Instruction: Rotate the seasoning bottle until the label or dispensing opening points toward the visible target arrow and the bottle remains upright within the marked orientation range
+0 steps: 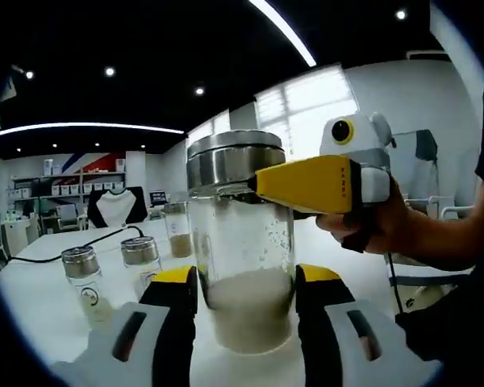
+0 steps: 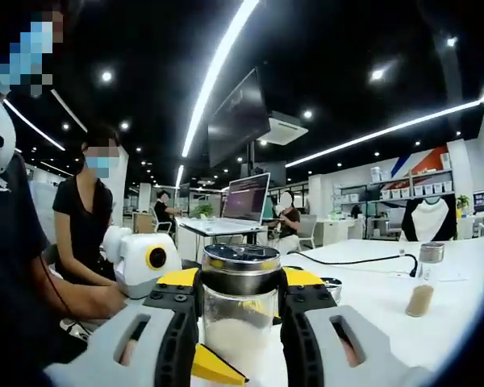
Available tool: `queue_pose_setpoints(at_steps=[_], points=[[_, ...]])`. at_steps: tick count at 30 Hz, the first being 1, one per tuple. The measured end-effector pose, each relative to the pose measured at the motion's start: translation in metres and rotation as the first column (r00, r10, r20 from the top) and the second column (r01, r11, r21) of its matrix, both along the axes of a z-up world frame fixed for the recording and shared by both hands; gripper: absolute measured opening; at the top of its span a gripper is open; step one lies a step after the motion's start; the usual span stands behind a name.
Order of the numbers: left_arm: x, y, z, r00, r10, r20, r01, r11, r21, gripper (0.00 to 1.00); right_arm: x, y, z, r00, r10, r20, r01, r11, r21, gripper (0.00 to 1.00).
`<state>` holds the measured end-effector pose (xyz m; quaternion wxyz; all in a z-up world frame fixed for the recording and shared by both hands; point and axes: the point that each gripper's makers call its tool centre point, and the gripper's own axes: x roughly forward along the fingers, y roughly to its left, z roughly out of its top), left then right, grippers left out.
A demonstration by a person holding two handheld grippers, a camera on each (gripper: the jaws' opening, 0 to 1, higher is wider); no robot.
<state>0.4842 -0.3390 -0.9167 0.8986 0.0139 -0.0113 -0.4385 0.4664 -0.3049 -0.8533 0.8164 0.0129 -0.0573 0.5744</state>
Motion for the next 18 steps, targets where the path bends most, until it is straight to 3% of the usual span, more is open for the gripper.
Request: queue_pose_setpoints(at_steps=[1,3,5,7,9,10,13,18], points=[[-0.001,0.001,-0.002,1.000,0.006,-0.020,-0.006,1.000,-0.006,0.46,0.000,0.000,0.000,1.000,0.000,0.000,0.000,1.000,-0.001,0.36],[-0.002,0.001,0.001,1.000,0.019,0.015,-0.019,1.000,0.015,0.46,0.000,0.000,-0.001,1.000,-0.006,0.011,0.006,1.000,-0.007,0.36],[0.003,0.004,-0.003,0.997,0.080,0.006,-0.080,0.995,0.066,0.46,-0.001,0.001,-0.002,1.000,-0.016,0.023,0.016,1.000,-0.016,0.36],[0.006,0.006,-0.003,0.992,0.123,0.011,-0.124,0.990,0.074,0.45,0.001,0.001,-0.001,0.999,-0.040,0.027,0.040,0.999,-0.013,0.36],[0.011,0.008,-0.003,0.983,0.182,0.002,-0.181,0.981,0.070,0.45,0.009,-0.002,0.000,0.995,-0.101,-0.012,0.102,0.994,0.032,0.36],[0.012,0.009,-0.004,0.981,0.196,0.000,-0.196,0.978,0.073,0.45,0.013,-0.003,-0.002,0.988,-0.141,-0.055,0.144,0.988,0.057,0.36],[0.016,0.009,-0.007,0.964,0.266,0.029,-0.267,0.956,0.117,0.45,0.019,-0.004,-0.006,0.967,-0.238,-0.086,0.245,0.967,0.076,0.38],[0.019,0.005,-0.009,0.957,0.289,0.026,-0.290,0.951,0.107,0.45,0.027,-0.004,-0.007,0.929,-0.351,-0.122,0.362,0.928,0.088,0.39]])
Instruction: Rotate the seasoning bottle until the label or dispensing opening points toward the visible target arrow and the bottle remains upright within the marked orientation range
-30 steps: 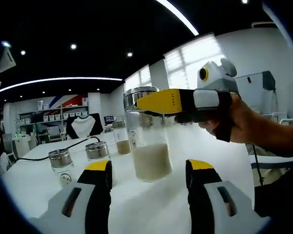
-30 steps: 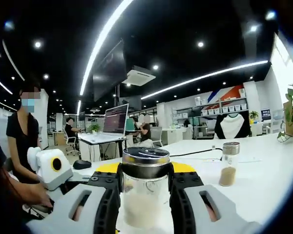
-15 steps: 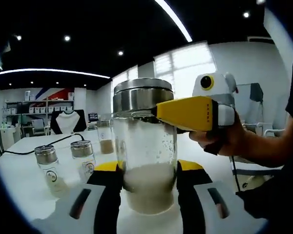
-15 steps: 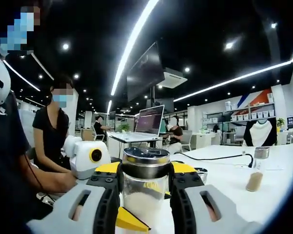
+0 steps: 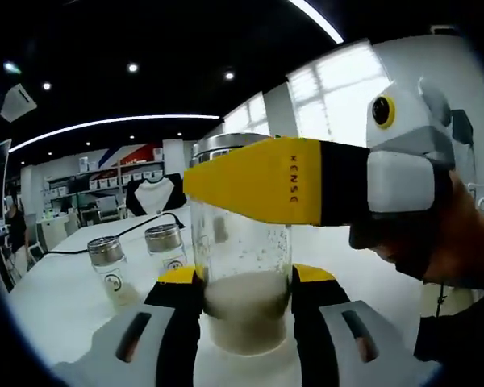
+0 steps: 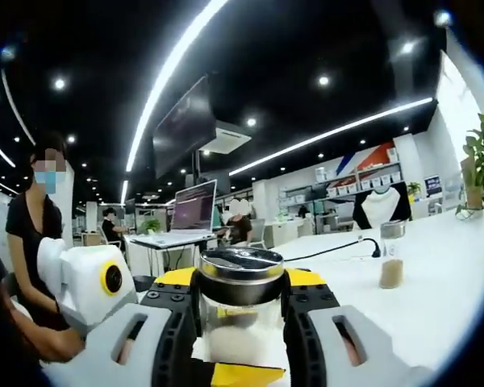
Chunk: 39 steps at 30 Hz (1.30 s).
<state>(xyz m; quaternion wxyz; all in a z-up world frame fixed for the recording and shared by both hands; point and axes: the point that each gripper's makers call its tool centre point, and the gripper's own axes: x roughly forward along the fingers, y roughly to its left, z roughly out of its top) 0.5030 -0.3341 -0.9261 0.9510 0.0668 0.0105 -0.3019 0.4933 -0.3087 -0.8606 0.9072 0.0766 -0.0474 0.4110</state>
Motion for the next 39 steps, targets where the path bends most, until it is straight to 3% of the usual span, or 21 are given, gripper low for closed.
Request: queue_pose_setpoints(at_steps=[4,7,9,11,13,14,15,17,20,22,26,31,33,36,37,39], points=[[0.002,0.001,-0.001,0.999,0.038,0.011,-0.038,0.999,0.010,0.45,0.001,0.003,0.000,0.998,-0.058,0.009,0.058,0.998,-0.015,0.39],[0.004,0.003,0.000,0.999,0.042,0.013,-0.042,0.999,0.007,0.45,0.000,0.005,0.001,0.996,-0.082,0.040,0.085,0.994,-0.067,0.39],[0.003,0.002,0.001,1.000,0.014,0.011,-0.014,1.000,-0.008,0.46,-0.002,0.006,0.001,0.995,-0.076,0.058,0.082,0.991,-0.102,0.39],[0.000,-0.003,0.004,0.998,-0.067,0.019,0.067,0.997,-0.028,0.46,-0.006,0.009,0.001,0.995,0.001,0.100,0.016,0.986,-0.164,0.39],[-0.007,-0.008,0.009,0.983,-0.178,0.035,0.180,0.982,-0.055,0.46,-0.011,0.009,0.001,0.995,0.068,0.074,-0.057,0.988,-0.142,0.39],[-0.010,-0.008,0.009,0.975,-0.223,0.022,0.224,0.972,-0.067,0.46,-0.013,0.006,0.000,0.994,0.103,0.028,-0.100,0.990,-0.101,0.39],[-0.013,-0.009,0.011,0.970,-0.242,0.027,0.244,0.967,-0.074,0.46,-0.015,0.005,0.001,0.992,0.124,0.020,-0.121,0.989,-0.086,0.39],[-0.019,-0.010,0.017,0.955,-0.292,0.056,0.296,0.951,-0.089,0.46,-0.020,0.003,0.005,0.986,0.161,0.051,-0.156,0.984,-0.086,0.39],[-0.032,-0.014,0.025,0.924,-0.378,0.066,0.383,0.914,-0.131,0.45,-0.037,0.005,0.010,0.958,0.263,0.111,-0.247,0.959,-0.138,0.39],[-0.045,-0.014,0.034,0.884,-0.462,0.075,0.467,0.864,-0.189,0.44,-0.045,0.006,0.014,0.939,0.316,0.135,-0.296,0.944,-0.148,0.39],[-0.060,-0.014,0.039,0.845,-0.526,0.096,0.535,0.831,-0.151,0.43,-0.059,0.003,0.022,0.902,0.413,0.125,-0.400,0.909,-0.114,0.39],[-0.068,-0.016,0.040,0.821,-0.560,0.108,0.571,0.806,-0.155,0.43,-0.069,0.002,0.022,0.879,0.454,0.144,-0.442,0.890,-0.109,0.39],[-0.067,-0.019,0.038,0.829,-0.553,0.085,0.559,0.813,-0.161,0.43,-0.068,0.002,0.021,0.879,0.454,0.143,-0.444,0.890,-0.102,0.39],[-0.054,-0.019,0.028,0.881,-0.473,0.032,0.474,0.877,-0.076,0.42,-0.061,0.002,0.013,0.898,0.416,0.145,-0.391,0.904,-0.174,0.39],[-0.049,-0.019,0.027,0.902,-0.429,0.041,0.431,0.902,-0.042,0.42,-0.058,0.003,0.010,0.904,0.397,0.160,-0.362,0.908,-0.211,0.39],[-0.042,-0.017,0.027,0.929,-0.366,0.054,0.367,0.930,-0.019,0.42,-0.050,0.004,0.011,0.919,0.346,0.187,-0.304,0.927,-0.218,0.40]])
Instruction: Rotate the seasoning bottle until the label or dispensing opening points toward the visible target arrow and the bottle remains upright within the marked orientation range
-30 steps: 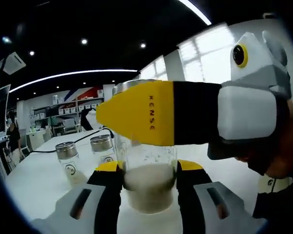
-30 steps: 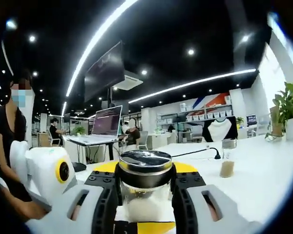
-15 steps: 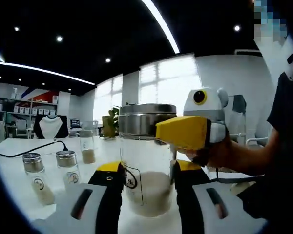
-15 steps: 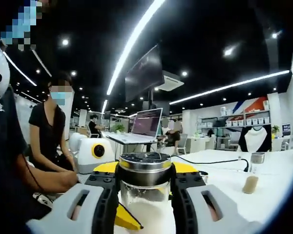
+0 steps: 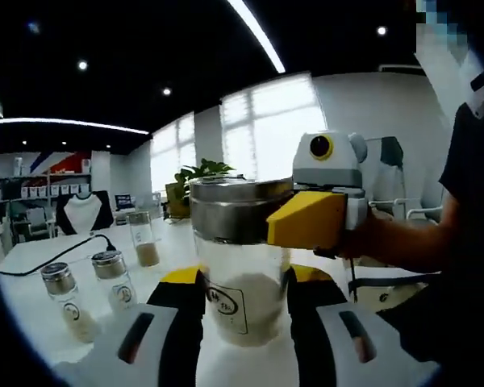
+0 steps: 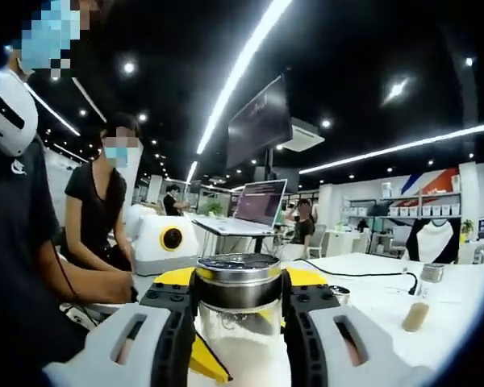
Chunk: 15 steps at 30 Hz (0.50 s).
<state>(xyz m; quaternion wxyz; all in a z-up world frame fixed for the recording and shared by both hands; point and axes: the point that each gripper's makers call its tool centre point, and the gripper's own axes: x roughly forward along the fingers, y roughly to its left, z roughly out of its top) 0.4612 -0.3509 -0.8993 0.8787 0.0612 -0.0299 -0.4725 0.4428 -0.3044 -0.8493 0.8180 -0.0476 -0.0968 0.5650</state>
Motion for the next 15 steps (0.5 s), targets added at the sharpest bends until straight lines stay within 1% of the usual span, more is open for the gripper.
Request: queue_pose_setpoints(at_steps=[1,3,4,5,6,7,8,9,11,13,14,15], points=[[0.003,0.002,0.002,0.999,0.045,0.029,-0.045,0.999,0.014,0.42,0.002,0.000,0.001,1.000,-0.013,-0.009,0.013,1.000,0.010,0.40],[0.005,0.003,0.006,0.996,0.075,0.038,-0.075,0.997,0.011,0.42,0.007,-0.002,0.005,0.997,-0.074,-0.019,0.075,0.996,0.042,0.40],[0.008,0.004,0.008,0.993,0.114,0.030,-0.114,0.993,0.009,0.42,0.010,-0.002,0.007,0.993,-0.115,-0.012,0.116,0.992,0.049,0.40],[0.010,0.005,0.009,0.989,0.145,0.035,-0.145,0.989,0.009,0.42,0.012,-0.002,0.009,0.989,-0.146,-0.005,0.146,0.988,0.049,0.40],[0.013,0.006,0.011,0.982,0.182,0.055,-0.183,0.983,0.016,0.42,0.014,-0.003,0.009,0.984,-0.179,0.005,0.178,0.983,0.045,0.40],[0.014,0.007,0.013,0.976,0.206,0.065,-0.207,0.978,0.015,0.42,0.018,-0.003,0.010,0.973,-0.228,0.020,0.227,0.973,0.038,0.40],[0.017,0.008,0.013,0.968,0.241,0.076,-0.242,0.970,0.006,0.42,0.020,-0.003,0.010,0.965,-0.261,0.025,0.260,0.965,0.031,0.40],[0.019,0.009,0.013,0.963,0.260,0.077,-0.261,0.965,0.001,0.42,0.024,-0.004,0.008,0.951,-0.309,0.026,0.309,0.951,0.013,0.40],[0.023,0.011,0.012,0.949,0.303,0.081,-0.303,0.953,-0.012,0.42,0.027,-0.004,0.006,0.928,-0.371,0.026,0.371,0.929,0.000,0.40],[0.024,0.013,0.012,0.943,0.325,0.076,-0.323,0.946,-0.031,0.42,0.027,-0.003,0.006,0.916,-0.399,0.042,0.399,0.917,0.011,0.39],[0.026,0.015,0.013,0.936,0.345,0.068,-0.343,0.938,-0.045,0.42,0.028,-0.003,0.006,0.906,-0.421,0.042,0.420,0.907,0.018,0.39],[0.026,0.015,0.012,0.931,0.357,0.069,-0.355,0.934,-0.045,0.42,0.028,-0.003,0.005,0.902,-0.431,0.033,0.431,0.902,0.019,0.39]])
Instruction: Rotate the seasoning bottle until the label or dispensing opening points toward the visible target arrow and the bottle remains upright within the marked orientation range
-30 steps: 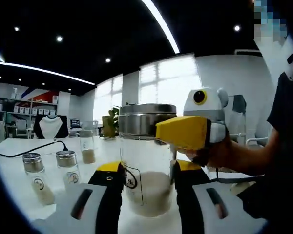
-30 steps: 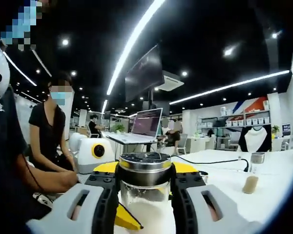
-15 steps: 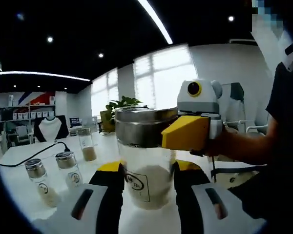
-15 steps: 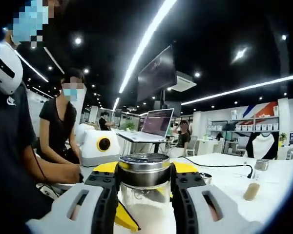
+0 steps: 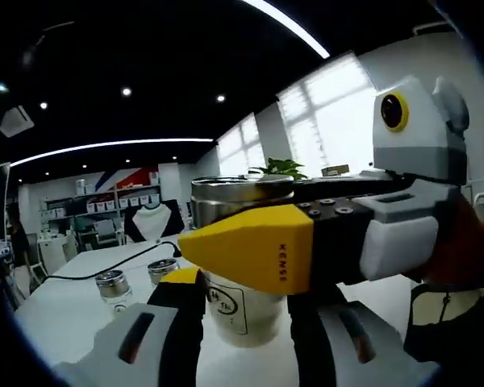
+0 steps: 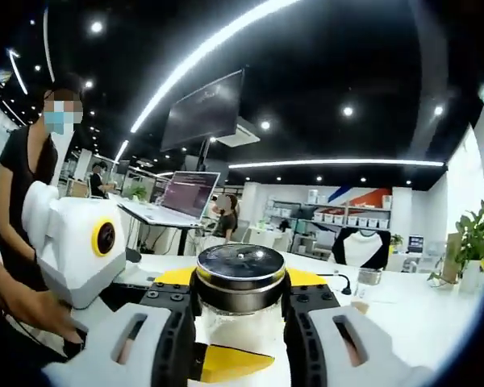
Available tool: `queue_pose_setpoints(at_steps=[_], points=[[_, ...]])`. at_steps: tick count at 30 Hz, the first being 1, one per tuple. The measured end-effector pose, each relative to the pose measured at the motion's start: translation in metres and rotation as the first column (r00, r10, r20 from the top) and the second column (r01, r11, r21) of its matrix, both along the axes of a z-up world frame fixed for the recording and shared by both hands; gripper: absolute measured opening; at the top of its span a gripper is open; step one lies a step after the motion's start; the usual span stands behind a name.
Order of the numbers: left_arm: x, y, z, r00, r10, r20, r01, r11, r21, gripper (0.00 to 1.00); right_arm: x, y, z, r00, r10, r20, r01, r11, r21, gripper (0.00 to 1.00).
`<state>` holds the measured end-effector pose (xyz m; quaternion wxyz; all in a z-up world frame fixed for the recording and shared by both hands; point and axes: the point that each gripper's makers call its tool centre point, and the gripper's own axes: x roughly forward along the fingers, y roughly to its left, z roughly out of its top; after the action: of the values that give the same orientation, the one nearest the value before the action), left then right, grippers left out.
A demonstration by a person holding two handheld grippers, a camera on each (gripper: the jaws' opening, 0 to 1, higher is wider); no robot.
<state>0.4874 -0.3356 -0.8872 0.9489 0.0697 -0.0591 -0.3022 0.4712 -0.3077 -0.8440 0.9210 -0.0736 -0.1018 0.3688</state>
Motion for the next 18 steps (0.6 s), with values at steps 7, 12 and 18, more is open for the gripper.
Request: queue_pose_setpoints(at_steps=[7,12,18], points=[[-0.001,-0.005,-0.001,0.998,-0.070,0.001,0.070,0.998,-0.002,0.43,0.001,-0.004,-0.003,0.998,0.035,-0.058,-0.035,0.999,0.012,0.38],[-0.014,-0.015,0.002,0.966,-0.258,-0.029,0.255,0.963,-0.092,0.45,-0.014,-0.005,0.001,0.974,0.215,-0.074,-0.211,0.976,0.057,0.38],[-0.021,-0.019,0.002,0.953,-0.303,-0.027,0.302,0.952,-0.046,0.46,-0.026,-0.004,0.000,0.949,0.312,-0.046,-0.311,0.950,0.030,0.38]])
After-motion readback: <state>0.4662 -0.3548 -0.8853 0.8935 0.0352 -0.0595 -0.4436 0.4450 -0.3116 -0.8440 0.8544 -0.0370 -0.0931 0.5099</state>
